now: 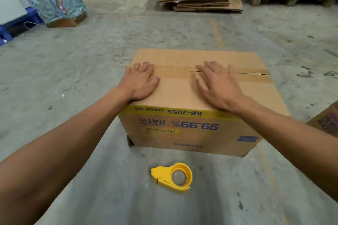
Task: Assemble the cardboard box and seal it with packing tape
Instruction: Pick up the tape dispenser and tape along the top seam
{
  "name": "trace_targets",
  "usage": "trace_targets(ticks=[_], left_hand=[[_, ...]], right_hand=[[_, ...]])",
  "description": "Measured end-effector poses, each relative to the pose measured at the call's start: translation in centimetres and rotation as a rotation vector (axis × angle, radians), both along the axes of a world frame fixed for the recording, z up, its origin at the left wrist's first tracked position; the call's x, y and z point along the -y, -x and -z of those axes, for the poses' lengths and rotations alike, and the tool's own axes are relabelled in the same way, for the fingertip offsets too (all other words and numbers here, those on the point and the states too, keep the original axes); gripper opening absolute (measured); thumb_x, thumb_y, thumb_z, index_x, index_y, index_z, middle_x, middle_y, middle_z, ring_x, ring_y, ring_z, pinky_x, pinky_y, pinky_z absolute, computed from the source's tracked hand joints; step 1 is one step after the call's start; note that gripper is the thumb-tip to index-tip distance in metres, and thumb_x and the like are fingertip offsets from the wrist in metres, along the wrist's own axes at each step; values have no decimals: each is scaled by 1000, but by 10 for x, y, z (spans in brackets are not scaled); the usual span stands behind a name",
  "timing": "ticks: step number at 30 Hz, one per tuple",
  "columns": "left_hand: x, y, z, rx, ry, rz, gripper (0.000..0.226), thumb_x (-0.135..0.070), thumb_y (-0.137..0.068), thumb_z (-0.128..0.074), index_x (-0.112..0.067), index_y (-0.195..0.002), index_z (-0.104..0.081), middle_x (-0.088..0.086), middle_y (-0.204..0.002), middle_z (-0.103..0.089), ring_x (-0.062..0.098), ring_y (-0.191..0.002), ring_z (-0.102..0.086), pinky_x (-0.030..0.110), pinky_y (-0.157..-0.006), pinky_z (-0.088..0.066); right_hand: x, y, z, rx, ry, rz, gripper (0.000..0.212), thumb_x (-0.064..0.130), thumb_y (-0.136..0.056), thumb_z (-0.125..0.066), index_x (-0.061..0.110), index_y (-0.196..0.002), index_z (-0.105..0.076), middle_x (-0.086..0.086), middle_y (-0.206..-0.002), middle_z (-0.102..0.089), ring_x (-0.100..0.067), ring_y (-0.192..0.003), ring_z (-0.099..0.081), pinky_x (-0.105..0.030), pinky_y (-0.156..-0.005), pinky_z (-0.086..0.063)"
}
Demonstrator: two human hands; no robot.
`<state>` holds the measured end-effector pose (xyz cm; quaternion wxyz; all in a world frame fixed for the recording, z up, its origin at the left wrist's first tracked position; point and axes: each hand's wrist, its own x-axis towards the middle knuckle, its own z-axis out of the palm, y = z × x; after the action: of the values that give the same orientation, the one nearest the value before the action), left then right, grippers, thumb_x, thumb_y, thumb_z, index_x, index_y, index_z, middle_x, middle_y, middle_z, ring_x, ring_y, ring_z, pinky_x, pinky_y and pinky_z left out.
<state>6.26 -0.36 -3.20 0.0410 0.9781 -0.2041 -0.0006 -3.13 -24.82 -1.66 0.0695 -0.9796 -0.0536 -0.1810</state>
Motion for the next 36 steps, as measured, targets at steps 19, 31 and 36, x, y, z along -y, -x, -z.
trace_targets(ticks=[19,31,36], left_hand=[[-1,1,0,24,7,8,69,-53,-97,-23,-15,-154,-17,11,-163,-11,33,-149,-9,51,-120,-5],[1,9,-4,66,117,65,65,-44,-99,-30,-4,-151,-26,20,-159,-20,28,-149,-15,40,-119,-9],[-2,10,-4,51,121,82,63,-44,-100,-30,-8,-151,-27,20,-159,-22,29,-148,-16,41,-120,-10]], right_hand=[[-87,122,208,-809,211,-597,74,47,-94,-50,39,-152,-4,-19,-136,-44,-40,-114,-53,-45,-82,-50],[-88,112,208,-1074,201,-611,94,15,-96,-46,36,-146,31,-29,-119,-48,-33,-81,-47,-37,-72,-39],[-105,85,165,-1129,81,-509,79,41,-91,-56,40,-154,-9,-12,-145,-47,-33,-129,-46,-36,-100,-42]])
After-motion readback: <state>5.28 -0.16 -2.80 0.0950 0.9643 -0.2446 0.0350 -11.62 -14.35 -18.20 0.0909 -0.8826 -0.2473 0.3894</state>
